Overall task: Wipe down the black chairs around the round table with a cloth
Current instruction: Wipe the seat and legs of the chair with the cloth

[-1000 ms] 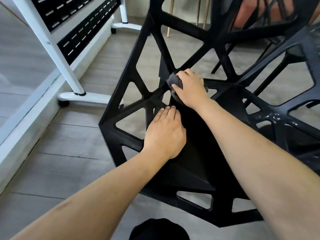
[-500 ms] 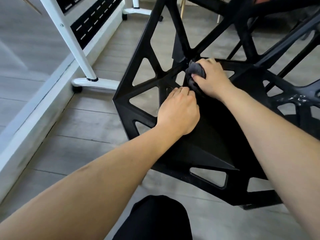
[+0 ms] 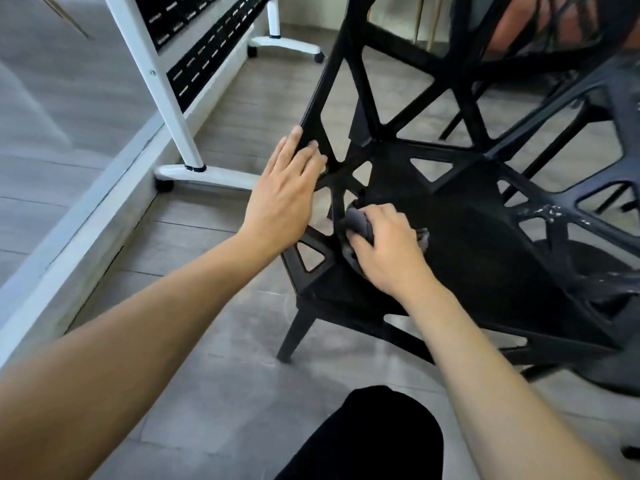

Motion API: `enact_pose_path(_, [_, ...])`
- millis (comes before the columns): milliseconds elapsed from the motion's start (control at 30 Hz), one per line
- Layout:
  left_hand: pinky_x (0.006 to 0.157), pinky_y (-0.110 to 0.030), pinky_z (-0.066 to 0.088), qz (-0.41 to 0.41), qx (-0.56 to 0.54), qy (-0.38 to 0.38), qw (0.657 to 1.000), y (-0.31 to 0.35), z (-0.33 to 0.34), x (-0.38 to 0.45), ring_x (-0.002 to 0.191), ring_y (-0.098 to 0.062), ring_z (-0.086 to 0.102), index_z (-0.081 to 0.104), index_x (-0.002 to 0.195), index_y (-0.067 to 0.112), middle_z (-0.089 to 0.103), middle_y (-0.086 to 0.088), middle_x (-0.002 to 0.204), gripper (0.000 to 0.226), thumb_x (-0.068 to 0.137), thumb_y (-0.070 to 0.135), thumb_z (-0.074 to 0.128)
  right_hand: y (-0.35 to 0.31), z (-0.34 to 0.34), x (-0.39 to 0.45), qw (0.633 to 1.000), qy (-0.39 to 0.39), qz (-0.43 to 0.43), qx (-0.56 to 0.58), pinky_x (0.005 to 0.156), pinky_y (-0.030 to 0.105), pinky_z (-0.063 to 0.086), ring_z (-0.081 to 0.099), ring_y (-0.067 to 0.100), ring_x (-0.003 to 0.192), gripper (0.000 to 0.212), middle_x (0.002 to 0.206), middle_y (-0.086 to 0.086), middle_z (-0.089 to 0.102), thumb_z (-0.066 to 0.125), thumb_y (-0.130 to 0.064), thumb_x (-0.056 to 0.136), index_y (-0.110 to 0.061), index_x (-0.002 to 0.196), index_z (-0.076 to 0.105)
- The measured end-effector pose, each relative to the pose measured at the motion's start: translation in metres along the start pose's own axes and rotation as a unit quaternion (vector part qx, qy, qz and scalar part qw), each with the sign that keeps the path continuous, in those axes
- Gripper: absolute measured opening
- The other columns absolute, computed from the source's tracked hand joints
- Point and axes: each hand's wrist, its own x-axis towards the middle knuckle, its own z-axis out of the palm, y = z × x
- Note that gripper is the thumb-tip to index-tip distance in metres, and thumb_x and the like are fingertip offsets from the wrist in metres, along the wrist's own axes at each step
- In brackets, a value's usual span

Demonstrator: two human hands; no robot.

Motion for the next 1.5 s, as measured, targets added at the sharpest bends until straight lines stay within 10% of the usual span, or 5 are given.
enact_pose_path(233, [0.118,-0.046,0.033,-0.051,-0.061,0.028,0.996,0.0,0.008,0.0,0.153,-0.031,0.019,0.053,0.134,0.003,0.05,-0.012,0.148,0.047,0.091,-0.009,0.038,-0.069,0.043,-0.045,0.992,0.12,-0.012,-0.034,0.092,0.044,0.045,0.05,0.028,0.115,0.043,0.127,0.006,0.055,0.056,-0.036,0.089,-0.016,0.126,0.054])
enact_pose_path(400, [0.126,-0.046,0.009,-0.044,0.008,-0.002,0.999,0.007,0.006,0.001,0.153,-0.037,0.014,0.055,0.13,0.002,0.048,-0.017,0.147,0.04,0.093,-0.001,0.042,-0.039,0.028,-0.072,0.988,0.103,-0.069,-0.087,0.094,0.041,0.044,0.053,0.027,0.114,0.046,0.124,0.003,0.057,0.06,-0.039,0.082,-0.018,0.122,0.059])
enact_pose_path(800, [0.119,-0.044,0.028,0.097,-0.175,-0.162,0.966,0.184,0.061,0.015,0.144,-0.032,0.035,0.048,0.142,0.012,0.043,-0.012,0.153,0.043,0.101,0.021,0.044,0.124,-0.081,-0.142,0.957,0.229,0.152,-0.091,0.102,0.038,0.042,0.05,0.022,0.118,0.039,0.126,0.0,0.055,0.052,-0.028,0.09,-0.017,0.127,0.059])
enact_pose_path(1267, [0.124,-0.055,-0.001,0.027,-0.151,-0.267,0.951,0.197,0.103,0.057,0.155,-0.028,0.006,0.018,0.159,0.028,0.012,-0.004,0.168,0.058,0.104,0.045,0.025,0.158,-0.13,-0.062,0.941,0.205,0.032,-0.269,0.106,0.043,0.04,0.047,0.027,0.129,0.046,0.138,0.005,0.053,0.074,-0.028,0.086,-0.023,0.129,0.061])
enact_pose_path(1500, [0.125,-0.049,-0.003,0.015,-0.131,-0.276,0.952,0.199,0.102,0.057,0.156,-0.023,0.0,0.004,0.161,0.012,0.001,-0.003,0.169,0.065,0.105,0.042,0.019,0.192,-0.108,-0.01,0.967,0.033,0.031,-0.25,0.118,0.042,0.023,0.031,0.023,0.142,0.05,0.151,0.0,0.037,0.056,-0.032,0.099,-0.034,0.147,0.044])
